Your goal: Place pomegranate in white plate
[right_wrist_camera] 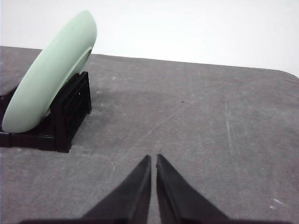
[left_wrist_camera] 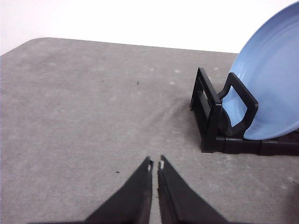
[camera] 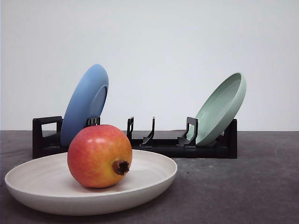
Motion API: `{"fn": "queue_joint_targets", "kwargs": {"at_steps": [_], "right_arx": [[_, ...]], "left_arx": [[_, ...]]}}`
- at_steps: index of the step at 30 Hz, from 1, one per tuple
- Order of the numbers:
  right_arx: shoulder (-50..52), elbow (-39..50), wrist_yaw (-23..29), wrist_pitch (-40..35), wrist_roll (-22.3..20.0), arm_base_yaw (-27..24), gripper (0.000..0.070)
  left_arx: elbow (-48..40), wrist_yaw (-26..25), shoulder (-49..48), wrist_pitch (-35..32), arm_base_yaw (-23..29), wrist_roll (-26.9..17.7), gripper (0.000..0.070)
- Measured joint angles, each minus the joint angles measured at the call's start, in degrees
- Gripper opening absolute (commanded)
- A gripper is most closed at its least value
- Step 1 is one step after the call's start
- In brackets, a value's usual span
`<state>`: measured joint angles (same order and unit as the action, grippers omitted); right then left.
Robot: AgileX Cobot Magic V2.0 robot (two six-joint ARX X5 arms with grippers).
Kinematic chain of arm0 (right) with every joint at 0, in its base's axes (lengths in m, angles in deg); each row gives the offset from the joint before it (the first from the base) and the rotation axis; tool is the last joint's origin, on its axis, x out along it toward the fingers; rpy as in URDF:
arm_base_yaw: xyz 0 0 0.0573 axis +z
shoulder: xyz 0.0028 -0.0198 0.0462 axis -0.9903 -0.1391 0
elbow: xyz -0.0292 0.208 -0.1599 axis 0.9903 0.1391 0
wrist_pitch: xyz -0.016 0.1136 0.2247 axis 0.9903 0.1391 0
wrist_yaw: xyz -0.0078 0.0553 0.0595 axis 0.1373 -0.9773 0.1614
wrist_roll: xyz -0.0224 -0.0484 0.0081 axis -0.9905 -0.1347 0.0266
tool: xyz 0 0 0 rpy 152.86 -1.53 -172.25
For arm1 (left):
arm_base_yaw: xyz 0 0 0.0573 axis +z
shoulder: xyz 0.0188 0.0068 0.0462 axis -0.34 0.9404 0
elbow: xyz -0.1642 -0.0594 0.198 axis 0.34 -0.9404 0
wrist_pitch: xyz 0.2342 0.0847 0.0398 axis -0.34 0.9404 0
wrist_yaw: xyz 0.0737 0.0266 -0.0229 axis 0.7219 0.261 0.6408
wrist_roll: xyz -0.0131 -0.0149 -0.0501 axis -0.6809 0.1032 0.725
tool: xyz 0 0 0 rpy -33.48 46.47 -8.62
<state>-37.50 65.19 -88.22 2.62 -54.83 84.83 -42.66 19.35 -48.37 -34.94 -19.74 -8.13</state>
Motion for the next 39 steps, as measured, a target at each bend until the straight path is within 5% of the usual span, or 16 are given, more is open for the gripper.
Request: {"fn": "queue_joint_targets", "kwargs": {"at_steps": [39], "right_arx": [[0.0, 0.0, 0.0, 0.0, 0.0, 0.0, 0.0017]], "left_arx": [[0.0, 0.0, 0.0, 0.0, 0.0, 0.0, 0.0]]}}
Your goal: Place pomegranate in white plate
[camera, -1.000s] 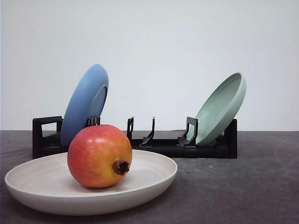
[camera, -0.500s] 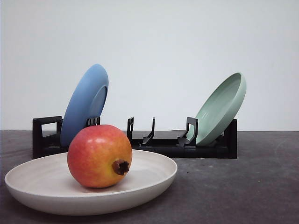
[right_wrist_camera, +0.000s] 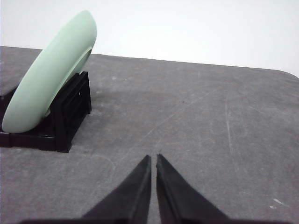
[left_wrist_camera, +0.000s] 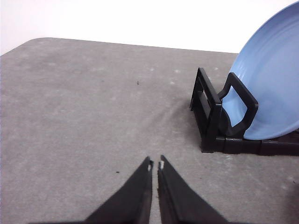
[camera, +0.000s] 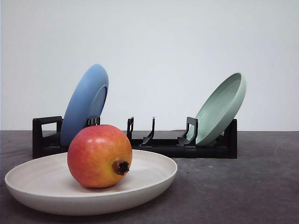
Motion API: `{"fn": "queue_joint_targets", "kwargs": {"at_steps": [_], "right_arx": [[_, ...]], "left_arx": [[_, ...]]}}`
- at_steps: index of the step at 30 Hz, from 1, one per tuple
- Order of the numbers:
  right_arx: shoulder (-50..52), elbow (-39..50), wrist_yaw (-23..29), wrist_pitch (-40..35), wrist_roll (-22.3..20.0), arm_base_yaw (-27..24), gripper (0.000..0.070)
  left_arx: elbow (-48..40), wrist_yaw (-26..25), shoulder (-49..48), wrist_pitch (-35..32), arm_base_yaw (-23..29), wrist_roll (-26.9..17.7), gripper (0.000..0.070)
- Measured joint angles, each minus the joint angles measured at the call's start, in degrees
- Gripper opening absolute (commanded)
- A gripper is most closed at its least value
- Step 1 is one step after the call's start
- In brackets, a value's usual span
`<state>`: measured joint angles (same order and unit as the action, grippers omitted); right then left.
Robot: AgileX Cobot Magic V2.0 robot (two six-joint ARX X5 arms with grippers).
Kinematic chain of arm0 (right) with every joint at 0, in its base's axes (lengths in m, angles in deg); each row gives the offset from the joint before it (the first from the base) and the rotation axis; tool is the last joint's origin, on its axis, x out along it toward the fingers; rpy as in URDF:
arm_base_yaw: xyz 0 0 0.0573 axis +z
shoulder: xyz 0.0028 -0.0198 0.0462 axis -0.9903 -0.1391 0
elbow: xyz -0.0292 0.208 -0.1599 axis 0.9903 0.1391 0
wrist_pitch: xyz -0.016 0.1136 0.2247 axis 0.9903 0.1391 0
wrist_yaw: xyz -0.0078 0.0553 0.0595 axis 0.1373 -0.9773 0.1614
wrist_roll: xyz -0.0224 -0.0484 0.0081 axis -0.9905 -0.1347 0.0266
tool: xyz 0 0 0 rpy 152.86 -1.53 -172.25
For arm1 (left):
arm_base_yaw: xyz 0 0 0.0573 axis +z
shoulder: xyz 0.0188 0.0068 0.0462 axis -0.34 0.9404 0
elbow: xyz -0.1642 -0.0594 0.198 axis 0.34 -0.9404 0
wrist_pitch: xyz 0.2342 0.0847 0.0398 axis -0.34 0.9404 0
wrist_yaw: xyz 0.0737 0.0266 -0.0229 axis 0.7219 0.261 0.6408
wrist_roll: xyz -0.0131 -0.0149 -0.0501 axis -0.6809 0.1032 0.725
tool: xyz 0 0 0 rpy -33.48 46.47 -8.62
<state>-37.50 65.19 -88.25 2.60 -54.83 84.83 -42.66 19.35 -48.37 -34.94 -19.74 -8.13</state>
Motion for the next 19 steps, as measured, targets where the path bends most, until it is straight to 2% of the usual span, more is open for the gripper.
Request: {"fn": "queue_joint_targets", "kwargs": {"at_steps": [19], "right_arx": [[0.0, 0.0, 0.0, 0.0, 0.0, 0.0, 0.0017]], "left_arx": [[0.0, 0.0, 0.0, 0.0, 0.0, 0.0, 0.0]]}}
